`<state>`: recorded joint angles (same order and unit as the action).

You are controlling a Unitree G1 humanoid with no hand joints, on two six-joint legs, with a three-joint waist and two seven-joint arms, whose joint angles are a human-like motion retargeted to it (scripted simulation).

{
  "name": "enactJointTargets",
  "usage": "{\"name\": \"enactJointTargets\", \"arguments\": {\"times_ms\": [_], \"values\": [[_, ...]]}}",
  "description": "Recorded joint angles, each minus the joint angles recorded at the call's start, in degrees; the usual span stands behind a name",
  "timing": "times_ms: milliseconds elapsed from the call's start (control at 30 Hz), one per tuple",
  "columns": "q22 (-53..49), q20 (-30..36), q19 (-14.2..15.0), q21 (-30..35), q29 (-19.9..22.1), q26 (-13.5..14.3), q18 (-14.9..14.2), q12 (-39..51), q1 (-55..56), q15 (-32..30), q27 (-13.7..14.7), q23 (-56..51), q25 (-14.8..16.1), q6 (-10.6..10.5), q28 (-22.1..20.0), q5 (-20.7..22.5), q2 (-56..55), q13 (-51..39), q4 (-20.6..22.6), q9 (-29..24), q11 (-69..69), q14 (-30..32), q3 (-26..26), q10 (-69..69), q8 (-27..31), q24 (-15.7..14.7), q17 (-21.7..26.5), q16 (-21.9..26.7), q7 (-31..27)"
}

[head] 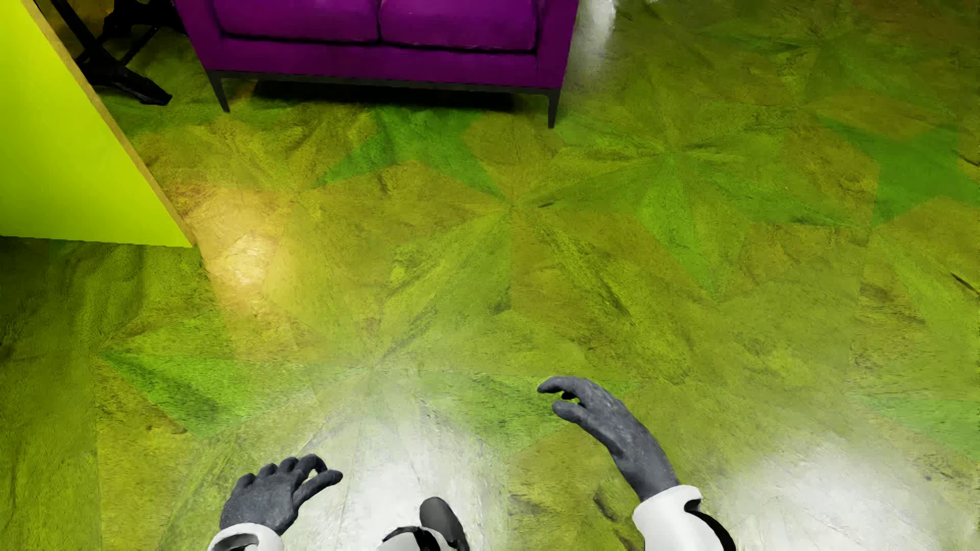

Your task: Walk towards the desk

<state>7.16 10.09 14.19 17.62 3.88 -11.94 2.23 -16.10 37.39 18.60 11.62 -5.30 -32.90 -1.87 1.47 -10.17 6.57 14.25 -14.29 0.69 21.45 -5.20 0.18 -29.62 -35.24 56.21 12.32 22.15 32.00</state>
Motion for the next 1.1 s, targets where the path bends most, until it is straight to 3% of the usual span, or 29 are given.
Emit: {"name": "enactJointTargets", "arguments": {"times_ms": [33, 67, 133, 167, 200, 233, 267, 333, 367, 433, 500, 533, 567, 600, 667, 733, 767, 833, 933, 967, 1033, 1067, 1100], "values": [[-1.61, -3.72, 0.04, -0.06, 0.69, 0.04, 10.86, -2.73, -3.08, -1.47, -0.48, 1.22, -2.97, -0.15, -0.21, -1.37, 1.84, -0.38, 2.17, 0.23, 3.23, 2.19, 0.72, 2.74, -0.34, -1.29, 0.6, -1.98, 3.02], [-2.84, -7.0, 0.8, -0.88, 1.19, 0.3, 11.92, -5.49, -5.4, -6.7, -0.64, 2.1, -6.33, 0.03, -0.67, -5.33, 1.04, 0.2, 3.93, 0.14, 12.37, 0.02, 1.33, 1.5, 2.28, -2.92, 0.92, -4.51, 1.91], [-2.44, -10.46, -11.14, -3.65, 2.62, 0.26, 11.97, -7.09, -8.75, -18.44, -2.76, 4.23, -12.6, 1.35, -0.75, -13.72, -7.19, 2.26, 8.04, -0.92, 36.3, -5.8, 1.32, -3.39, 10.28, -2.29, -1.25, -8.22, -0.92], [-1.12, -11.09, -9.17, -5.67, 3.18, 0.68, 11.99, -6.12, -9.96, -18.92, -3.3, 5.32, -14.59, 2.2, -0.15, -15.29, -11.97, 4.36, 10.24, -1.43, 44.59, -7.63, 0.69, -4.71, 13.13, 0.91, -3.92, -8.98, -2.8], [0.01, -10.59, -7.25, -7.71, 3.4, 1.46, 11.9, -4.5, -11.6, -16.56, -3.32, 6.3, -15.09, 2.73, 0.75, -12.88, -17.83, 6.15, 12.6, -1.79, 49.71, -8.33, -0.26, -4.21, 17.6, 4.57, -6.47, -9.26, -5.53], [0.86, -9.56, -3.85, -9.71, 3.33, 3.1, 11.35, -2.92, -13.67, -15.46, -2.97, 6.57, -14.1, 2.91, 1.51, -10.57, -22.72, 8.34, 14.92, -1.92, 51.49, -8.25, -1.04, -2.3, 20.52, 6.86, -8.08, -9.47, -9.05], [1.67, -7.54, -1.02, -11.64, 2.71, 4.16, 10.49, -0.76, -15.87, -12.66, -2.98, 6.98, -12.29, 3.0, 2.27, -10.6, -26.04, 10.07, 17.07, -1.88, 50.08, -8.05, -1.62, -0.15, 20.7, 6.96, -9.01, -10.07, -12.96], [3.01, -3.02, -2.24, -14.88, 0.97, 5.69, 8.52, 2.74, -20.04, -7.77, -3.57, 8.18, -9.68, 3.28, 3.62, -12.79, -30.41, 12.79, 20.06, -1.72, 40.61, -8.86, -2.82, 2.7, 18.88, 2.96, -8.9, -11.7, -20.75], [4.83, -0.51, -2.89, -16.02, 0.39, 6.1, 7.49, 4.79, -21.61, -6.22, -4.83, 7.82, -10.11, 3.48, 3.78, -13.26, -32.07, 13.68, 21.15, -1.63, 33.54, -10.02, -3.39, 3.07, 19.23, 0.89, -8.4, -12.72, -24.54], [7.18, 3.22, -2.08, -18.72, 0.77, 5.82, 5.25, 7.88, -24.11, -9.49, -6.57, 8.46, -11.12, 3.97, 3.84, -10.75, -34.74, 14.67, 23.0, -1.49, 18.27, -12.27, -4.34, 3.12, 28.58, -1.73, -7.7, -13.95, -32.41], [9.39, 5.25, -0.59, -21.24, 1.63, 3.86, 2.99, 8.83, -26.34, -17.77, -7.96, 11.27, -10.5, 4.62, 2.24, -6.59, -32.99, 14.46, 23.68, -1.2, 2.46, -14.02, -4.6, 3.29, 43.35, -2.85, -8.11, -14.4, -39.58], [11.05, 5.79, -0.03, -22.06, 2.02, 2.44, 1.94, 8.67, -27.1, -20.52, -8.44, 13.13, -9.97, 4.91, 1.46, -4.89, -31.37, 14.2, 23.32, -1.07, -2.58, -14.76, -4.19, 2.91, 46.79, -3.43, -8.43, -14.26, -42.66], [13.02, 5.85, 0.01, -22.37, 2.2, 0.85, 0.8, 8.22, -27.53, -19.48, -8.79, 14.98, -9.43, 5.16, 0.87, -4.44, -30.53, 13.77, 22.4, -1.01, -2.19, -15.65, -3.48, 2.16, 44.97, -4.18, -8.63, -13.79, -45.2], [15.83, 5.68, 0.13, -22.2, 2.07, -0.93, -0.45, 7.65, -27.37, -13.3, -9.13, 15.91, -9.07, 5.47, -0.12, -5.34, -29.8, 13.91, 21.62, -0.99, 0.42, -16.88, -2.88, 0.37, 40.74, -5.09, -8.42, -13.79, -47.06], [19.94, 2.54, -1.93, -20.53, 1.97, -4.13, -2.36, 5.46, -26.5, -7.25, -10.64, 20.22, -7.54, 5.77, -1.14, -4.65, -27.22, 10.89, 18.99, -1.04, 1.98, -16.2, -2.29, -2.82, 34.0, -8.08, -7.68, -12.1, -50.27], [26.05, -2.27, -3.94, -18.44, 1.59, -8.09, -4.88, 4.65, -22.21, -4.91, -14.11, 25.96, -4.61, 4.99, -3.98, -2.6, -23.63, 7.2, 16.69, -1.28, 0.58, -11.45, -2.02, -10.38, 27.45, -12.91, -7.06, -11.66, -52.62], [29.35, -4.05, -4.9, -17.46, 0.88, -10.31, -7.45, 4.63, -18.81, -4.01, -15.42, 29.49, -3.68, 4.38, -5.78, -1.49, -21.96, 5.02, 15.79, -1.42, 0.13, -6.91, -2.03, -15.67, 24.21, -15.57, -6.12, -11.83, -52.71], [34.93, -3.59, -6.66, -14.89, -0.53, -12.32, -12.04, 4.99, -9.76, -2.32, -17.23, 35.23, -3.77, 3.1, -6.2, 0.35, -18.68, 1.3, 11.69, -1.84, -1.13, 0.14, -2.33, -27.88, 17.79, -18.82, -3.54, -10.99, -46.66], [38.68, 1.8, -8.81, -15.42, -0.82, -9.96, -1.2, 3.61, -3.06, 0.2, -20.55, 42.07, -3.13, 1.23, -2.1, 2.81, -15.93, -2.37, 0.31, -1.9, -1.21, -5.35, -1.25, -32.06, 11.41, -20.0, -2.45, -9.18, -26.72], [38.87, 2.76, -9.3, -16.94, -0.27, -9.13, 0.29, 2.54, -3.66, 0.89, -21.75, 43.73, -2.87, 0.9, -0.58, 3.25, -15.21, -2.9, -0.07, -1.66, -1.33, -6.77, -0.7, -28.13, 10.01, -20.38, -2.77, -9.0, -20.48], [38.33, 4.27, -9.53, -19.23, 0.89, -8.44, -2.73, 1.05, -6.68, 2.14, -23.23, 45.52, -2.89, 0.69, 2.27, 3.63, -13.3, -3.06, 4.36, -1.08, -1.74, -7.63, -0.01, -14.8, 6.95, -19.99, -3.82, -8.82, -11.94], [37.78, 4.56, -9.38, -19.36, 0.89, -8.33, 5.53, 0.58, -9.93, 2.47, -23.04, 45.74, -3.36, 0.65, 3.21, 3.76, -11.88, -2.79, 5.63, -0.71, -2.88, -5.34, 0.01, -7.72, 5.41, -19.56, -3.96, -9.02, -5.54], [37.17, 4.39, -9.13, -18.94, 0.36, -8.39, 7.47, 0.19, -13.71, 3.1, -22.45, 45.79, -4.03, 0.69, 3.54, 3.86, -10.61, -2.51, 6.07, -0.33, -3.63, -7.85, -0.02, -2.38, 4.22, -19.18, -3.83, -9.34, 0.16]]}}
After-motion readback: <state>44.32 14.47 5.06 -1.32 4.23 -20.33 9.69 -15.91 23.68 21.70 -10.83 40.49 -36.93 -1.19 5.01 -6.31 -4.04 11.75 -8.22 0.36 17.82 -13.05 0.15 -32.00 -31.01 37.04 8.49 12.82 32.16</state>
